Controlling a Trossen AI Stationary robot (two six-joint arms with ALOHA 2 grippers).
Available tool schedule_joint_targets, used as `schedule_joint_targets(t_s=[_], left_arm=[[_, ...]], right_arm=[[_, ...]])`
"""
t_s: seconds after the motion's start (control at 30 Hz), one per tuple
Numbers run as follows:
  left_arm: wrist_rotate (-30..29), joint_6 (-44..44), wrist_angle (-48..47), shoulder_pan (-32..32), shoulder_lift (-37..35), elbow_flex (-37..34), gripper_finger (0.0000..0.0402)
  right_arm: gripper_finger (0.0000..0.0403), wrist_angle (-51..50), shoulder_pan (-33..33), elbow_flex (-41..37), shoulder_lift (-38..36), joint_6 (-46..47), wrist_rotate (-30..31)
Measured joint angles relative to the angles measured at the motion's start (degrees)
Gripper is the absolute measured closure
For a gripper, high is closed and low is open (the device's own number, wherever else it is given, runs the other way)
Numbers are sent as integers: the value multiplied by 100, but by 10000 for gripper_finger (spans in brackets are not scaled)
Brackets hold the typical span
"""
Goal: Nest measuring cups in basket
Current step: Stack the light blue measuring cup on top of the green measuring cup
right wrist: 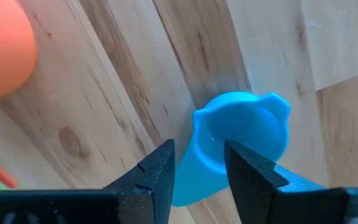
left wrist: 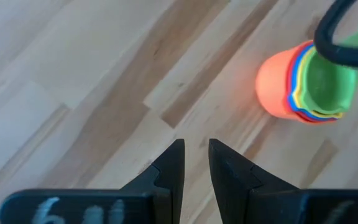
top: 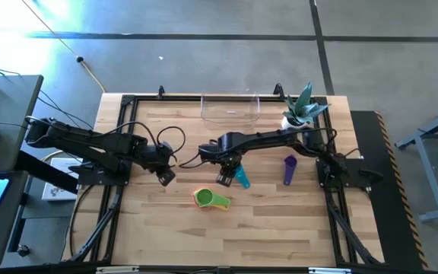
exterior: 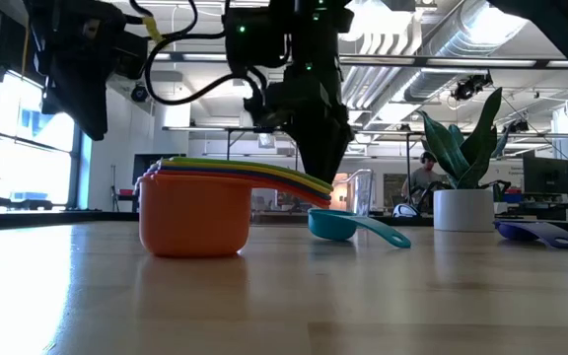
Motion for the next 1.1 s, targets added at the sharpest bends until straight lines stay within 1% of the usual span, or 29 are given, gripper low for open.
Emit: schedule_joint_targets(t_s=[0.17,0.33,0.47,0.83,0.9,0.97,1.1], left_arm=[[-19,-2,-196,131,0,0,339],[-29,4,-189,312,2,0,339],[-31,94,-186,407,1,0,339],[-29,201,-162,457,2,-2,339],[-28,213,-165,457,0,-2,339],[-8,288,-169,457,2,-2,339],[-9,302,-168,457,0,-2,339]], right_arm=[[273,60,31,0,99,18,-49],[273,231,74,2,140,21,-27],[273,206,82,2,261,126,143],[275,178,76,0,526,144,197],[286,174,76,1,529,174,154],[308,171,76,2,529,245,126],[375,128,76,0,529,362,2]])
